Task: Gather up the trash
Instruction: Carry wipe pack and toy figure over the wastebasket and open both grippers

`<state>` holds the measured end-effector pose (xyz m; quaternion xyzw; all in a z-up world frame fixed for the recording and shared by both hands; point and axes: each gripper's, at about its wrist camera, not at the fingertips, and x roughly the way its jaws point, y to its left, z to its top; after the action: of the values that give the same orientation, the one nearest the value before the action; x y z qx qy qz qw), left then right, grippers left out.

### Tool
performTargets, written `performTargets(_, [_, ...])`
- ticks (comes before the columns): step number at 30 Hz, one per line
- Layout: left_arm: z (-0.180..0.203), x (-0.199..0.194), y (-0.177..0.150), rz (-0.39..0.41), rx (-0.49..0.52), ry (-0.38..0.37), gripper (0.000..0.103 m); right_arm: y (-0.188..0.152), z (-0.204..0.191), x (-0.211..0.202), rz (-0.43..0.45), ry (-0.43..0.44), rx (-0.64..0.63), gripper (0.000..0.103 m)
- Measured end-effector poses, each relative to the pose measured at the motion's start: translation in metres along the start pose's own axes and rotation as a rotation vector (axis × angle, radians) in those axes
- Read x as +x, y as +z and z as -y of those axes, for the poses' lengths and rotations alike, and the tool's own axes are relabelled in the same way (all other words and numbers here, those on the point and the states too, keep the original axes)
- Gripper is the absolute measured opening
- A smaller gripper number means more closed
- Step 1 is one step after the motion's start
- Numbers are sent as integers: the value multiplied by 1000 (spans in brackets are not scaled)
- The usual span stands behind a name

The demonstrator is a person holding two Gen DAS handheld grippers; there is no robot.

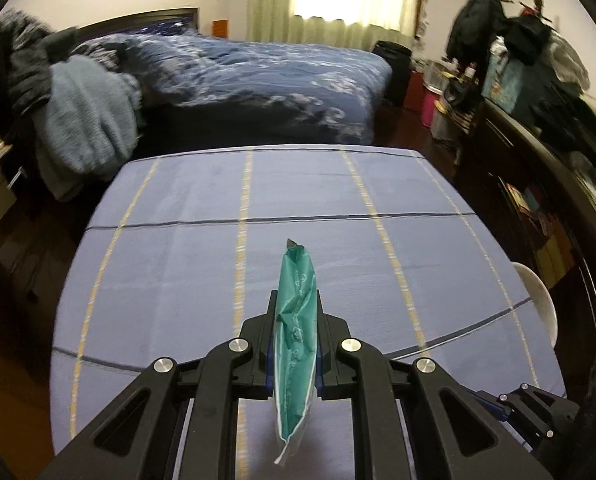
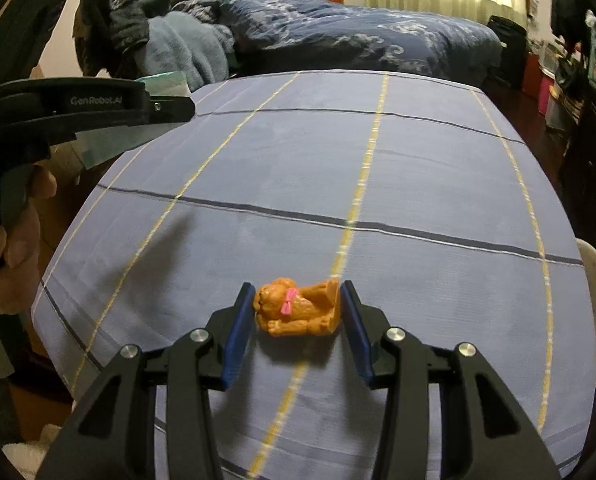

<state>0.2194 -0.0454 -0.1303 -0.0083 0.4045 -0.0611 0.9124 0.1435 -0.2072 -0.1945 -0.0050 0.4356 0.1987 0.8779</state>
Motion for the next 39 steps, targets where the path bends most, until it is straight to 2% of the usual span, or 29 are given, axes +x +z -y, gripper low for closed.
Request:
performTargets(6, [54, 11, 16, -11, 92, -69, 13, -5, 43, -18, 47, -35, 85, 44])
performTargets(18, [167, 40, 38, -45, 249, -250, 13, -23, 120, -46, 86, -106, 250, 44])
performTargets(26, [239, 48, 50, -38, 340, -377, 13, -33, 179, -78, 122, -224, 372, 44])
performTargets(31, [275, 60, 54, -63, 377, -454, 13, -41, 215, -98, 144, -320, 441, 44])
performTargets(36, [314, 80, 52, -125, 406, -516, 13, -49, 254, -107, 147, -415, 507, 44])
performTargets(39, [333, 94, 50, -174, 410, -540, 13, -54, 271, -107, 147, -440, 545, 44])
